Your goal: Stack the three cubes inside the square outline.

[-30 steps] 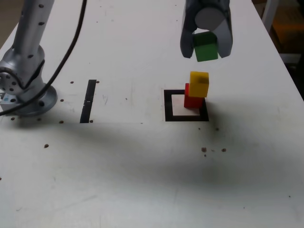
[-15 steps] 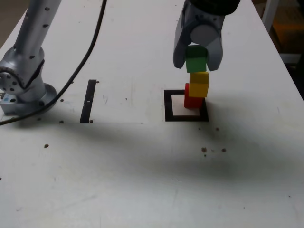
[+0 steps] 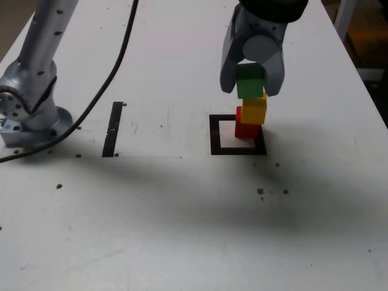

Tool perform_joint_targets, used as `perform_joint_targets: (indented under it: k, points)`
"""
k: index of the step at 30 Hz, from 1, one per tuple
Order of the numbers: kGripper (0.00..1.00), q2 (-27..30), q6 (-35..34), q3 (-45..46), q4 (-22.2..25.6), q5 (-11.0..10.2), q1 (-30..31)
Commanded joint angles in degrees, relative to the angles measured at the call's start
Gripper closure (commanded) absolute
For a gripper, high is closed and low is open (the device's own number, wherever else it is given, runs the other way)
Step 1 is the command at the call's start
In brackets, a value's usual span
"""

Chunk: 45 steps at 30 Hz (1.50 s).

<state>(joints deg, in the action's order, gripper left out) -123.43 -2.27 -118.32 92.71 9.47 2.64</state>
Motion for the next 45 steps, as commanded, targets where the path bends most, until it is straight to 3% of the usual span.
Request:
perform_joint_targets:
  k: [1, 16, 39, 42, 45]
  points:
    - [0.7, -0.5, -0.1, -0.5, 0.6, 0.1, 0.1]
    - [0.7, -4.2, -0.1, -2.0, -0.2, 0.0, 0.1]
    - [0.7, -3.8, -0.1, -1.1, 0.0, -1.1, -0.7]
    - [0.67, -3.9, 0.0, -0.8, -0.1, -0.7, -0.7]
    - [0.57, -4.0, 0.2, -0.2, -0.2, 0.1, -0.7]
